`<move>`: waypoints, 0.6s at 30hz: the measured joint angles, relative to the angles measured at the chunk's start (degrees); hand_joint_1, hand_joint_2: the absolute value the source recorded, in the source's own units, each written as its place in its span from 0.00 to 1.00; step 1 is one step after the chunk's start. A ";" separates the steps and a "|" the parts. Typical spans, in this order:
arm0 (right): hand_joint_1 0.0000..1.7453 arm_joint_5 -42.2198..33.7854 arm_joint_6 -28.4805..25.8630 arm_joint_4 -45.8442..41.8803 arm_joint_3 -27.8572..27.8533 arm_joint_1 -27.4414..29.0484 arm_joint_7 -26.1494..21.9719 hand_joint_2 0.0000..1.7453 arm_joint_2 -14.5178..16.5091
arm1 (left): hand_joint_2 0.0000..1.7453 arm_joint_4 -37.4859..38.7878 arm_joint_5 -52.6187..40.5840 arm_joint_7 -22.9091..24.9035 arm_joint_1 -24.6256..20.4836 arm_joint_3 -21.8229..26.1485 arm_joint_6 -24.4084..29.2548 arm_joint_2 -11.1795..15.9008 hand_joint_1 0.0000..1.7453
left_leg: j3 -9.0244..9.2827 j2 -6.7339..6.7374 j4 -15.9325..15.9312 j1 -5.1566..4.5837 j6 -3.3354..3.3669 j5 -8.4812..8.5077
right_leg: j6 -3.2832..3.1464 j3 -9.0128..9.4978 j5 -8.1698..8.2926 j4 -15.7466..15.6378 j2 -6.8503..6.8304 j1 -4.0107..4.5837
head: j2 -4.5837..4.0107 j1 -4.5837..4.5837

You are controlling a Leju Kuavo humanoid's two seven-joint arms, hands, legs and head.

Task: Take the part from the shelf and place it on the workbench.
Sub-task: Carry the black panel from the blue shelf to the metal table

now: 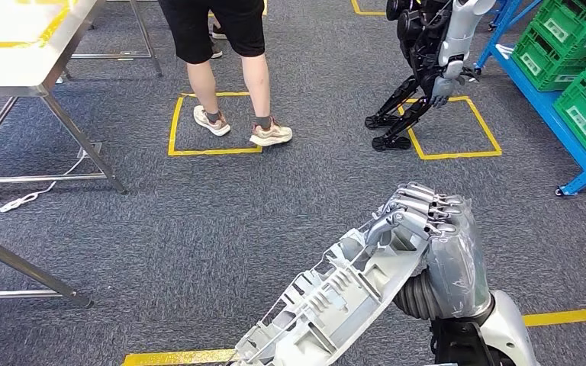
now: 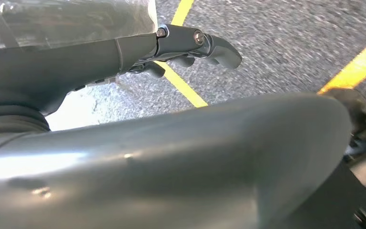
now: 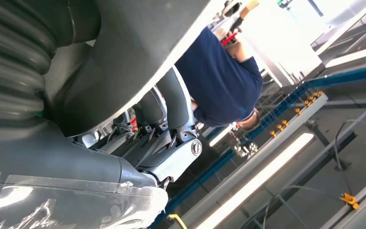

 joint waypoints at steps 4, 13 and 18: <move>1.00 0.34 0.00 -0.23 -0.04 0.27 0.00 1.00 -0.08 | 1.00 0.00 -0.01 -0.12 0.12 0.00 0.06 -0.13 0.00 | -0.11 -1.61 0.02 -0.11 -0.13 0.12 | -1.99 5.71 7.00 -13.40 2.46 1.04 | 0.00 -0.03; 1.00 1.08 0.09 -0.72 -0.02 0.73 -0.01 1.00 -0.14 | 1.00 0.02 -0.03 -0.52 0.45 -0.02 0.14 -0.22 0.00 | -5.80 0.36 11.71 0.51 -2.64 -5.87 | -2.62 8.17 7.90 -17.73 0.06 0.85 | 0.00 -0.53; 1.00 1.43 0.15 -0.73 0.02 0.89 0.00 1.00 -0.14 | 1.00 0.04 -0.05 -0.60 0.58 -0.02 0.16 0.01 0.00 | -2.42 1.88 5.50 1.12 -3.82 -1.35 | -1.61 8.13 6.88 -16.52 -1.84 0.42 | 0.00 -0.86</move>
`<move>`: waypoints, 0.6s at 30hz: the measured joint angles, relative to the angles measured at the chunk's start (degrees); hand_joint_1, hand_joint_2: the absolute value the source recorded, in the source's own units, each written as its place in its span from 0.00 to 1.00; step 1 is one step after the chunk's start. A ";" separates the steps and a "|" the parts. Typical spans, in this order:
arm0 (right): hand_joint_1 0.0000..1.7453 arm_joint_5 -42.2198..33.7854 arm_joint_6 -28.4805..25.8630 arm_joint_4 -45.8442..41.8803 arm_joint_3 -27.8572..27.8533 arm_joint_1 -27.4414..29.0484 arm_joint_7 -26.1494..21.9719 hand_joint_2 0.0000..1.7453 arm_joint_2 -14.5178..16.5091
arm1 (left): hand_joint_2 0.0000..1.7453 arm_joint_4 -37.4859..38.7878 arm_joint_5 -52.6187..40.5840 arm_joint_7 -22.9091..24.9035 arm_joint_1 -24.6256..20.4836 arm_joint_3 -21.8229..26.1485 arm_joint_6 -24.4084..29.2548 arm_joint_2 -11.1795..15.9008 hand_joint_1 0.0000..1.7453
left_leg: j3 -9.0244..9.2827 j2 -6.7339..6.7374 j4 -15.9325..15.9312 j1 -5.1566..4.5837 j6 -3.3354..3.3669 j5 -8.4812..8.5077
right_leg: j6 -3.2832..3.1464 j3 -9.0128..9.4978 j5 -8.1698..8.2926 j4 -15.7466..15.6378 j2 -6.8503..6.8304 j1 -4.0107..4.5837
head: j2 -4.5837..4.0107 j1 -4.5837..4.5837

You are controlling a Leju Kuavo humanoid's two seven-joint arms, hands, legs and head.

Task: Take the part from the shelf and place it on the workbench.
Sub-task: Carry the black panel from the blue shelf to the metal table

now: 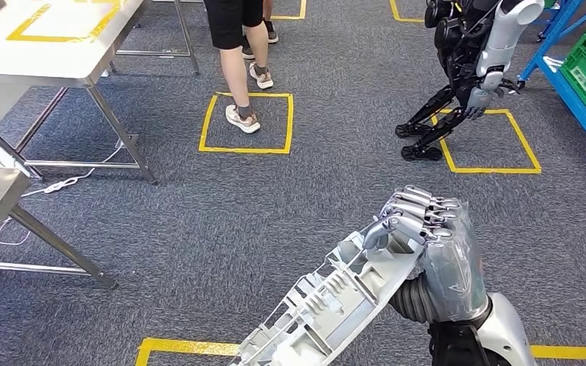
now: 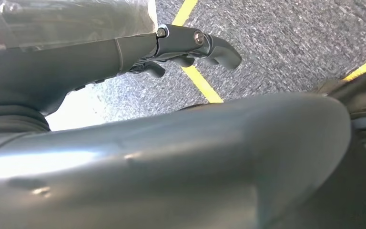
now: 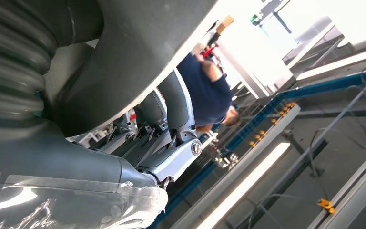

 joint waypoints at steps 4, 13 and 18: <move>1.00 0.04 0.10 -0.07 -0.05 -0.25 0.09 1.00 0.00 | 1.00 -0.01 -0.13 0.18 -0.19 -0.01 -0.22 0.03 0.00 | 2.40 0.29 -4.82 -0.43 1.88 0.98 | 1.20 -0.38 -0.61 0.97 -0.76 0.13 | 0.00 -0.05; 1.00 -0.51 0.07 -0.12 -0.23 -0.74 0.53 1.00 -0.01 | 1.00 0.01 -0.56 1.15 -1.15 -0.01 -0.45 0.11 0.00 | 2.18 -2.22 -5.08 -0.83 3.73 1.42 | 1.65 -7.75 -6.42 16.11 1.87 -0.29 | 0.00 1.00; 1.00 -0.69 0.00 -0.11 -0.37 -1.21 0.61 1.00 -0.07 | 1.00 -0.03 -0.56 1.49 -1.49 -0.01 -0.66 -0.04 0.00 | 1.80 -4.03 -5.11 -0.76 3.06 1.80 | 0.39 -1.22 -0.23 1.49 4.54 0.14 | 0.00 1.04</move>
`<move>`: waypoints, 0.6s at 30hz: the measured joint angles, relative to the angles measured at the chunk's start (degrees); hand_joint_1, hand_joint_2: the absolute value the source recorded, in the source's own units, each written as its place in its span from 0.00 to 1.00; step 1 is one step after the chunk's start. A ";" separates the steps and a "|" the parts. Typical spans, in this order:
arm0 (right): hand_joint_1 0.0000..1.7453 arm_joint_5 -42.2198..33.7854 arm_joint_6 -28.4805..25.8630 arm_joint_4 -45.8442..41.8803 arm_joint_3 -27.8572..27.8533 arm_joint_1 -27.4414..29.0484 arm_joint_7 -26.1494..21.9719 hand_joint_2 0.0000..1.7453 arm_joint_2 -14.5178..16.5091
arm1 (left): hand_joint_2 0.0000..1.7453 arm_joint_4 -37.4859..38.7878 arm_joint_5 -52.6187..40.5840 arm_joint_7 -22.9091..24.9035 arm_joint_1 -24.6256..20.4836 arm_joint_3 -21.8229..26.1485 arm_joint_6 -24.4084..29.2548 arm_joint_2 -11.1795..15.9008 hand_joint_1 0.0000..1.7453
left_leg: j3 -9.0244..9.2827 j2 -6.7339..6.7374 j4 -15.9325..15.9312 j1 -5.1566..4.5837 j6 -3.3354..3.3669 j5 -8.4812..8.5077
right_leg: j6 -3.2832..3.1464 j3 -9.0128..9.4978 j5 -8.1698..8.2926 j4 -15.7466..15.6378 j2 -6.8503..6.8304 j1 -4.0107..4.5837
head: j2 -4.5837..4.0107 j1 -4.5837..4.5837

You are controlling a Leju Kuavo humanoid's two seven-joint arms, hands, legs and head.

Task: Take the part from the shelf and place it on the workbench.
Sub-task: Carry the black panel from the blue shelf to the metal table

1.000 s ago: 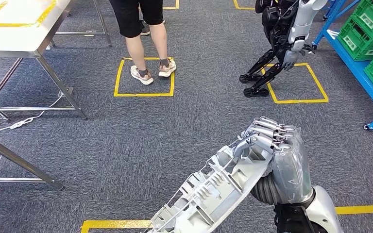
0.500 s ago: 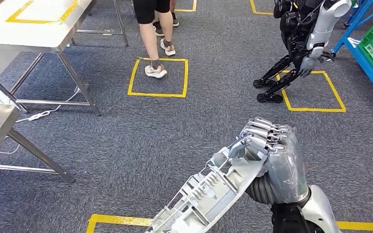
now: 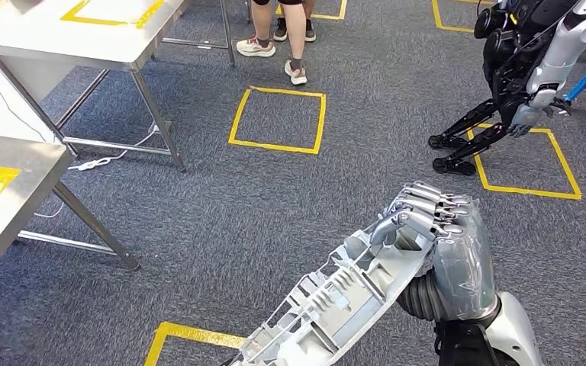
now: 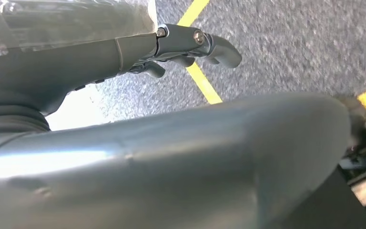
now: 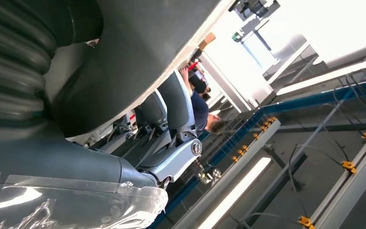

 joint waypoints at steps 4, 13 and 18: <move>1.00 -0.05 -0.03 -0.01 -0.14 -0.32 0.01 1.00 -0.02 | 1.00 -0.01 0.00 0.17 0.01 -0.02 -0.09 -0.07 0.00 | -0.79 0.10 0.97 0.15 -1.27 -0.71 | -0.71 0.63 0.71 -1.61 -1.36 -0.02 | 0.00 -0.10; 1.00 -0.07 -0.04 0.04 -0.21 -0.39 0.14 1.00 -0.04 | 1.00 0.00 0.00 0.28 -0.14 -0.02 0.06 0.09 0.00 | -1.17 4.87 3.89 0.09 -2.02 -1.15 | -0.64 1.14 0.01 -1.13 -5.32 0.03 | 0.00 -1.35; 1.00 -0.06 -0.07 0.03 -0.23 -0.51 0.14 1.00 -0.07 | 1.00 0.01 0.02 0.28 -0.23 -0.02 0.16 0.11 0.00 | 0.64 5.20 -0.27 -0.39 -0.11 -0.33 | 0.59 0.89 -0.55 -0.58 -6.75 0.31 | 0.00 -1.19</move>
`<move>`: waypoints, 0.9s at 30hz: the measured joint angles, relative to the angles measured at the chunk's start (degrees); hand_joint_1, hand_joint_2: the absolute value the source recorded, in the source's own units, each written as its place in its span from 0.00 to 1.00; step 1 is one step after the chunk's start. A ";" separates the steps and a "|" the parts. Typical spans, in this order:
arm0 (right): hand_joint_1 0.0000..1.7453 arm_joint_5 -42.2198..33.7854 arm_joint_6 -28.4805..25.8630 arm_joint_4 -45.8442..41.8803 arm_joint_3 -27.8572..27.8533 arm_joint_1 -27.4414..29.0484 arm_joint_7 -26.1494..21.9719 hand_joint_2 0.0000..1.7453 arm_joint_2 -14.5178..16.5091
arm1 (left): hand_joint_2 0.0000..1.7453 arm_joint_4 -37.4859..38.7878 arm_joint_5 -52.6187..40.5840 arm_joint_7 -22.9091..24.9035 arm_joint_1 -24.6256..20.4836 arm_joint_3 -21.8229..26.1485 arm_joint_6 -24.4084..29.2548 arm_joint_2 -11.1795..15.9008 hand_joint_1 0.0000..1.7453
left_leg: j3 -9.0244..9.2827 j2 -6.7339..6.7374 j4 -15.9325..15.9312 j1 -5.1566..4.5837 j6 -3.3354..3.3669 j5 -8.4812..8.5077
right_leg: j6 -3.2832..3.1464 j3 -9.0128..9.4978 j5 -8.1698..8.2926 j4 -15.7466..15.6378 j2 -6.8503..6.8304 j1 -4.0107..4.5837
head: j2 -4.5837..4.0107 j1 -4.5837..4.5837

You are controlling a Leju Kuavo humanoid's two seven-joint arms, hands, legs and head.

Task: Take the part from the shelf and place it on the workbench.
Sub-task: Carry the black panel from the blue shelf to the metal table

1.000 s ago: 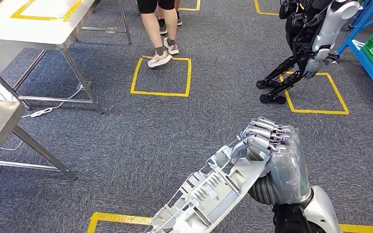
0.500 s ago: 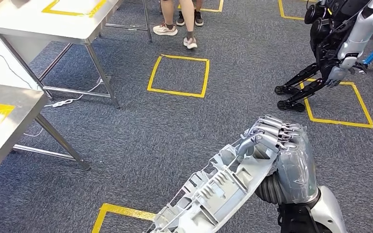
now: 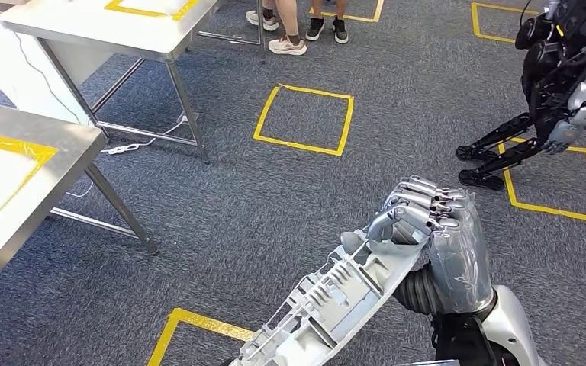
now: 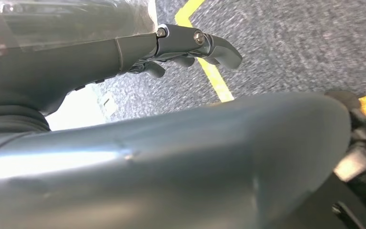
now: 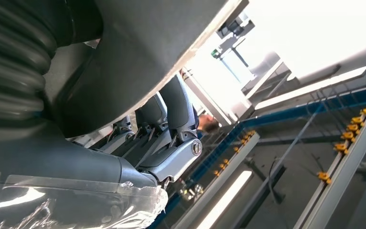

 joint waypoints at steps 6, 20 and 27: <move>1.00 0.08 -0.04 0.07 0.01 -0.11 0.00 1.00 -0.11 | 1.00 0.01 0.01 -0.03 -0.13 0.00 0.00 -0.02 0.00 | -0.08 -2.80 -0.24 0.28 0.86 0.36 | 0.99 -7.42 -7.01 15.60 3.98 -0.63 | 0.00 0.91; 1.00 0.27 -0.14 0.20 0.01 -0.65 0.00 1.00 -0.22 | 1.00 -0.01 0.05 -0.15 -0.08 0.00 0.00 -0.15 0.00 | -6.21 -2.89 11.25 0.69 -2.10 -5.18 | -1.72 0.16 1.61 -1.66 3.32 -0.52 | 0.00 0.29; 1.00 0.27 -0.12 0.39 0.03 -0.68 -0.01 1.00 -0.23 | 1.00 -0.01 0.05 -0.12 -0.06 0.00 0.06 0.00 0.00 | 0.12 1.49 0.63 0.08 -1.42 0.05 | -0.86 0.17 0.35 -0.31 -1.20 -0.15 | 0.00 -0.27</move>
